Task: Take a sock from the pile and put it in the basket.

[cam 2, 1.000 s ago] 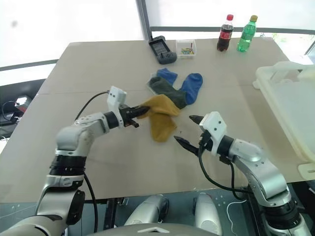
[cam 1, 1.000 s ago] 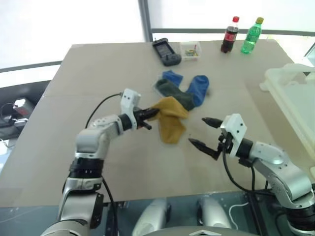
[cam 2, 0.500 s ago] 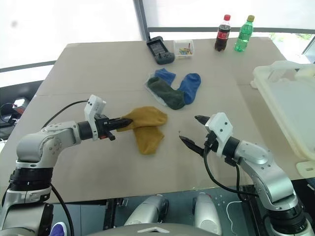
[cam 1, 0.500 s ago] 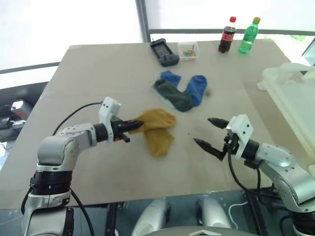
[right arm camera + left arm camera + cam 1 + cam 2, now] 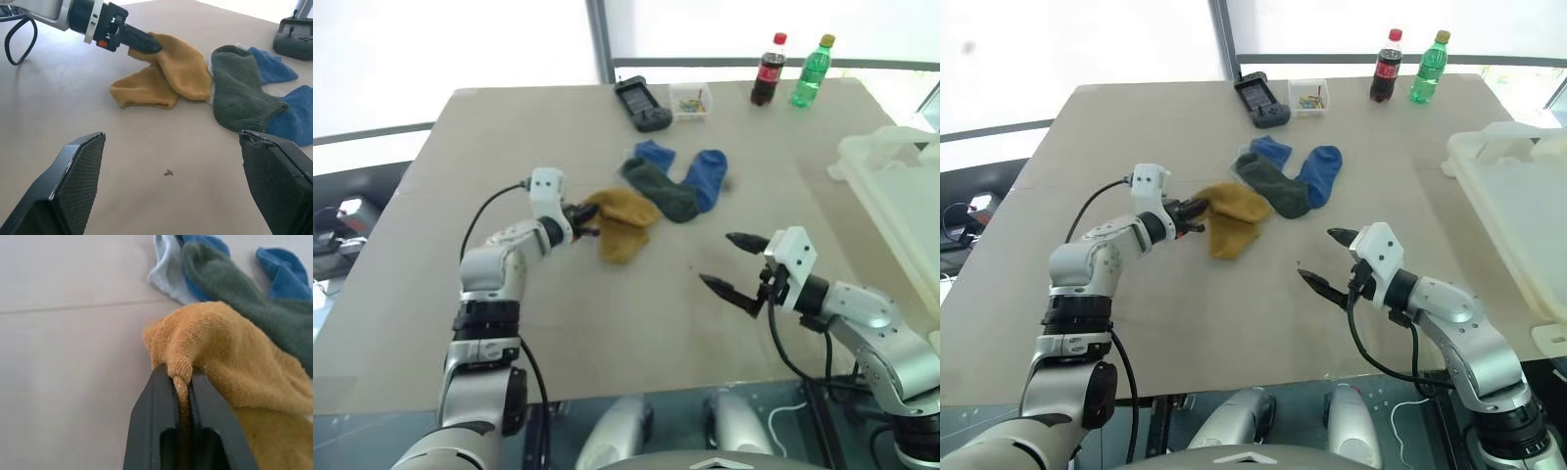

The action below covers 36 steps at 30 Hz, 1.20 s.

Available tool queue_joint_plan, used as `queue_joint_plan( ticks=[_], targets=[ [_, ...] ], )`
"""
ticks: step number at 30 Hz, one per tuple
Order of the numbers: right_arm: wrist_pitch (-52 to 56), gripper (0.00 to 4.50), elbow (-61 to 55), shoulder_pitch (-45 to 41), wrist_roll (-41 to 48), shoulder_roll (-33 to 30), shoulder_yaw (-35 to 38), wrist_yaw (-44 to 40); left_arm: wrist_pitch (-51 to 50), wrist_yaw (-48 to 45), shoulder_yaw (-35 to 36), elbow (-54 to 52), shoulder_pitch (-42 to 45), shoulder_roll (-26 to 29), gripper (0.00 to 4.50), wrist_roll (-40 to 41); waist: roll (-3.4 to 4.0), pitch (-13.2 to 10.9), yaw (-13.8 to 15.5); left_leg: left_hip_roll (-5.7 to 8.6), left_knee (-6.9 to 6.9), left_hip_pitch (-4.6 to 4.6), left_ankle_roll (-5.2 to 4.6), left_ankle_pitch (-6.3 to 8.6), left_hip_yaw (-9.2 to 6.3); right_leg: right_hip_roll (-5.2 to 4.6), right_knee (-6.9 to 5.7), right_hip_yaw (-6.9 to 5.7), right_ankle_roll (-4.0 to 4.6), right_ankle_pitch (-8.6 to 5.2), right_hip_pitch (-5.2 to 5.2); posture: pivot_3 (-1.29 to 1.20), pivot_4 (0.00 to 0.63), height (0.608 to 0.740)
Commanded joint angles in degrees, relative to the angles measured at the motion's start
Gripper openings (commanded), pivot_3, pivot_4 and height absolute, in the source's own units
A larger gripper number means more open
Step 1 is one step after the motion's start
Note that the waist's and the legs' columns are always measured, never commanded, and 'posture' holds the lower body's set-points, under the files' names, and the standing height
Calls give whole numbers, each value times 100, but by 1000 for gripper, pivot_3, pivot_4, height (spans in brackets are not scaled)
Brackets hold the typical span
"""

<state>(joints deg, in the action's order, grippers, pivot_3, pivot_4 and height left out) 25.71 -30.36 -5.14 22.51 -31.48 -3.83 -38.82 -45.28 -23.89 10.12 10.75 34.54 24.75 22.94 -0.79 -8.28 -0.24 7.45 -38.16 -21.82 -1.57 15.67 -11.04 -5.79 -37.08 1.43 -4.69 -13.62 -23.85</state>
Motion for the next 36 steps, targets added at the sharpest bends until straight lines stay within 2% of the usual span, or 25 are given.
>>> queue_joint_plan(
  ticks=[1, 3, 8, 12, 20, 26, 28, 31, 33, 36],
  targets=[
    [-213, 4500, -116, -16, 0, -41, 145, -51, -17, -247, 242, -167, -77, 295, 1744, 139, 0, 0, -36, 0, 0, -1, 0, 0, 0, 0, 0, 0, 0, 0, -1, 0, 150, 740],
    [-240, 4500, -122, 11, -13, -51, 181, -45, -71, -368, 342, -269, -156, 390, 2502, 246, 0, 0, -37, 0, -1, 1, 0, 0, 0, 1, -1, 0, 0, 0, 0, 0, 150, 740],
    [-295, 4500, -106, 62, -22, -91, 278, -64, -420, -889, 589, -856, -387, 593, 2502, 848, 0, 0, -33, 0, -5, 1, 0, 0, -4, 4, -6, -5, 0, 0, 3, 0, 150, 740],
    [-345, 4500, -41, 52, -40, -109, 328, -88, -651, -1177, 381, -1265, -651, 839, 2502, 984, 0, 0, -36, 1, -4, 2, 0, 0, -3, 2, -4, -2, 0, 0, 3, 0, 150, 740],
    [-419, 4500, 60, -3, -61, -94, 331, -125, 433, -370, -242, -353, -305, 541, 2502, -220, 1, 0, 1, 1, -5, 6, 0, 0, -3, 18, -8, -3, 0, 0, 6, 0, 150, 740],
    [-407, 4500, 42, 12, -90, -110, 357, -97, 918, -64, -454, 276, -98, 237, 2502, -701, 0, 0, 16, 2, -4, 2, 0, 0, -3, 8, 0, -3, 0, 0, 5, 0, 150, 740],
    [-410, 4500, 36, 22, -92, -116, 366, -93, 965, -43, -436, 407, -46, 155, 1991, -731, 0, 0, 9, 2, -3, 2, 0, 0, -3, 7, 0, -3, 0, 0, 5, 0, 150, 740],
    [-411, 4500, 15, 35, -85, -126, 382, -87, 991, -84, -356, 506, -10, 87, 747, -686, 0, 0, 8, 2, -4, 2, 0, 0, -4, 3, -3, -4, 0, 0, 5, 0, 150, 740],
    [-412, 4500, 1, 47, -79, -131, 398, -83, 993, -145, -259, 487, -8, 76, 137, -607, 0, 0, 6, 2, -5, 2, 0, 0, -4, 1, -4, -4, 0, 0, 5, 0, 150, 740],
    [-410, 4500, -11, 61, -74, -140, 420, -76, 1027, -294, -52, 308, 7, 63, 137, -391, 0, 0, 2, 2, -5, 2, 0, 0, -3, 1, -4, -4, 0, 0, 5, 0, 150, 740]
  ],
)
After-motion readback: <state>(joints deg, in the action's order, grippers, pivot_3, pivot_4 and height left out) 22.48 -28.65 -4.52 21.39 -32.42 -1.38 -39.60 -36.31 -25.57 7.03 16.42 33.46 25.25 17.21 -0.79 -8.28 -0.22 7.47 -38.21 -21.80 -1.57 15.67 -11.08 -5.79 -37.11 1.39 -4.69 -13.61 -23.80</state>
